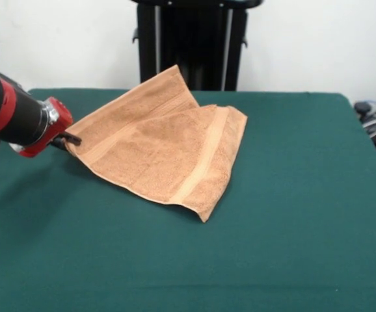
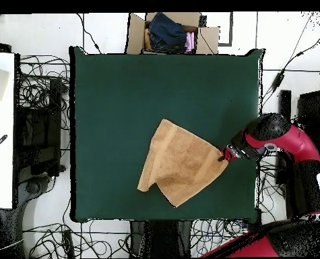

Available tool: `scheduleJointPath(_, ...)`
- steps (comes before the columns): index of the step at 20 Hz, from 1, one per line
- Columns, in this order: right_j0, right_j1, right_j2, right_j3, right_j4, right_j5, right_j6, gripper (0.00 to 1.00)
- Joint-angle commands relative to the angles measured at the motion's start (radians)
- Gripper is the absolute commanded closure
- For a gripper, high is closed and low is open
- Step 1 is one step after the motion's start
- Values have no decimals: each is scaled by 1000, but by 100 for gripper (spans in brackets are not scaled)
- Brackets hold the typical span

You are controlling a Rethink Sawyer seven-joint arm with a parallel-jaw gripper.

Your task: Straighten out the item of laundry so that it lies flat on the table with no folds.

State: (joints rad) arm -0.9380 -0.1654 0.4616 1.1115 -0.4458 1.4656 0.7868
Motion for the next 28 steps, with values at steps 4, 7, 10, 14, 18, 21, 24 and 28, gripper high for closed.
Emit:
scheduleJointPath(4,7,-15,7,-69,-103,4,-226,100)
scheduleJointPath(7,5,-10,3,-94,-108,13,-238,100)
scheduleJointPath(10,2,-11,0,-109,-109,21,-248,100)
scheduleJointPath(14,-1,-22,-8,-115,-109,20,-253,100)
scheduleJointPath(18,-8,-34,-17,-113,-107,11,-261,100)
scheduleJointPath(21,-18,-44,-23,-106,-106,-5,-258,100)
scheduleJointPath(24,-27,-48,-22,-104,-107,-24,-260,100)
scheduleJointPath(28,-34,-54,-20,-91,-107,-54,-252,100)
